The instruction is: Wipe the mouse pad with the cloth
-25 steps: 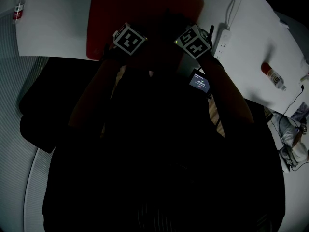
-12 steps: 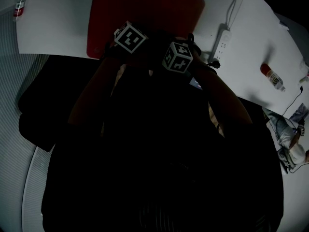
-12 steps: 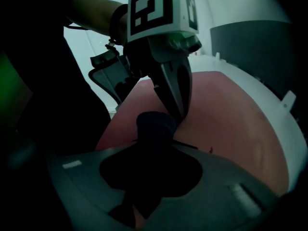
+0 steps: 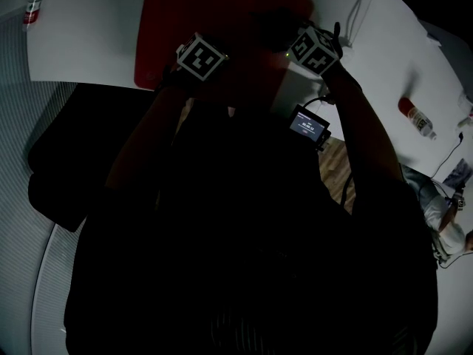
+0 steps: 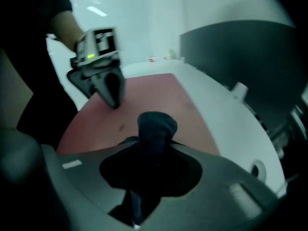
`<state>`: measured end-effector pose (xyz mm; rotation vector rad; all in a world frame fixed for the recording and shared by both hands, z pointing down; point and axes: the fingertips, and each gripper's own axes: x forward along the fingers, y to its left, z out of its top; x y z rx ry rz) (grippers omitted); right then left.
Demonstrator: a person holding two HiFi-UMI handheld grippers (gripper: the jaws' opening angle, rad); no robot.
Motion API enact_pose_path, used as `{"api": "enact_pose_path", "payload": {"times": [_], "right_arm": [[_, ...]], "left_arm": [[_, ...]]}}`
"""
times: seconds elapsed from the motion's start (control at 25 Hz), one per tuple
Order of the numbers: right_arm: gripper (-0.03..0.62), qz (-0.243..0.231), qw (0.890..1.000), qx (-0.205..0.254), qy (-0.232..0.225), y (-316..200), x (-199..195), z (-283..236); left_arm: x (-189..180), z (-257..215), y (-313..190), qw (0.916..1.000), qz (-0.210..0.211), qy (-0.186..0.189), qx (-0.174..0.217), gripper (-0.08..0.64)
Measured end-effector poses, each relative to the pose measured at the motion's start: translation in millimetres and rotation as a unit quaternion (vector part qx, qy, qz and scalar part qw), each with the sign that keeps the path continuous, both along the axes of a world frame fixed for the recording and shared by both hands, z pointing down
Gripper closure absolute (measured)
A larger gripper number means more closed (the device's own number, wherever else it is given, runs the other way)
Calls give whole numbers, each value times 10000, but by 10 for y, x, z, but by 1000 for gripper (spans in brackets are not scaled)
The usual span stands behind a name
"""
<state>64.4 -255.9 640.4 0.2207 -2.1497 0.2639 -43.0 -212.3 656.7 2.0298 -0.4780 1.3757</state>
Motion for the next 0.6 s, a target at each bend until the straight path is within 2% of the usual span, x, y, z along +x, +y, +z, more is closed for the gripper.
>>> {"api": "enact_pose_path", "payload": {"times": [0.12, 0.24, 0.32, 0.48, 0.6], "right_arm": [[490, 789, 9966, 75, 224, -235, 120, -40], [497, 890, 9958, 88, 203, -25, -52, -27], [497, 512, 9985, -183, -20, 378, -329, -20], [496, -859, 9953, -414, -153, 1272, -821, 9], [495, -1222, 9911, -423, -305, 1346, -834, 23]], "left_arm": [[-7, 2, 2, 10000, 15, -9, 6, 560], [-1, 4, 4, 10000, 11, -33, -22, 560], [-6, 3, 6, 10000, 14, -40, -5, 560], [-11, 4, 14, 10000, 32, -35, 23, 560], [10, -8, -13, 10000, 47, -26, 63, 560]]}}
